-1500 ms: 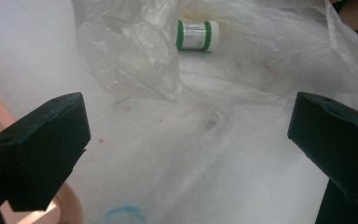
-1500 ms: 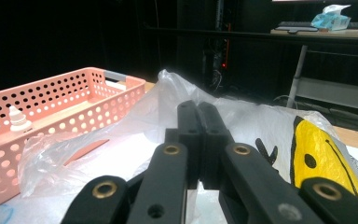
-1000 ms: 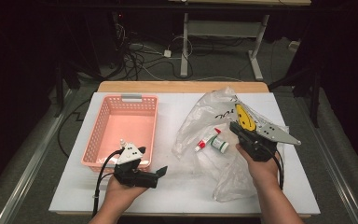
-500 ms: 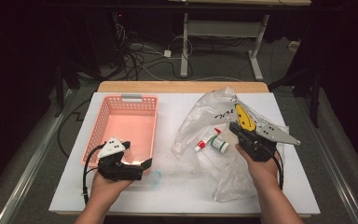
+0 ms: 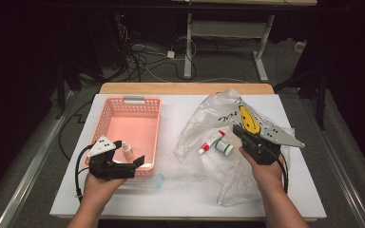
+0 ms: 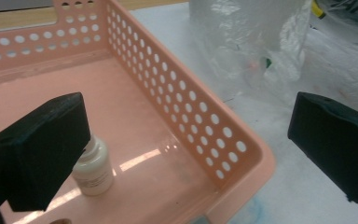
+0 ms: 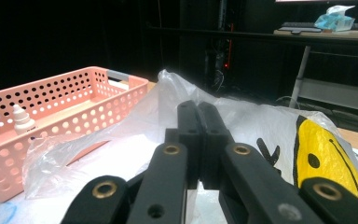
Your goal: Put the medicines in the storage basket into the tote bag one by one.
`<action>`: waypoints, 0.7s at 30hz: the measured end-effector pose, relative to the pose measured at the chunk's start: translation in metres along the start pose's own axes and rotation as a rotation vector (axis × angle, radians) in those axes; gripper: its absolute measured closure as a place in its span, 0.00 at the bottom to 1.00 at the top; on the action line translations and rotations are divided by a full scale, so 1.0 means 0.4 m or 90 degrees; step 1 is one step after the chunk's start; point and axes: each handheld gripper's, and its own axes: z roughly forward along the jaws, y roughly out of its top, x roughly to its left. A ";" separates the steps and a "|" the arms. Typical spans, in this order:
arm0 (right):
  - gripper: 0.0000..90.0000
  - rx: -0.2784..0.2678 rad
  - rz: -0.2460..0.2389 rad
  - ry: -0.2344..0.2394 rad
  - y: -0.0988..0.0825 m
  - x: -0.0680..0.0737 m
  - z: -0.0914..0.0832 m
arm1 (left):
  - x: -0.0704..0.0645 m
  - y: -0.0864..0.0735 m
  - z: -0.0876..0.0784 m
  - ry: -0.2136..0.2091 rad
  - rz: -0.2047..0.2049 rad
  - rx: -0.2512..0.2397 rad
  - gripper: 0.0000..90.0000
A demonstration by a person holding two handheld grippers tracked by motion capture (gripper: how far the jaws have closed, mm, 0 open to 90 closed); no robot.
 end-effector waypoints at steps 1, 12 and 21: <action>1.00 -0.002 0.003 -0.001 0.001 0.000 0.000 | 0.005 -0.002 -0.001 0.002 -0.004 0.000 0.00; 1.00 -0.002 0.001 -0.002 0.001 0.000 -0.001 | 0.058 -0.014 -0.018 0.048 -0.028 0.005 0.00; 1.00 0.002 0.000 -0.002 -0.001 -0.002 0.001 | 0.078 -0.006 -0.014 0.055 -0.037 0.008 0.00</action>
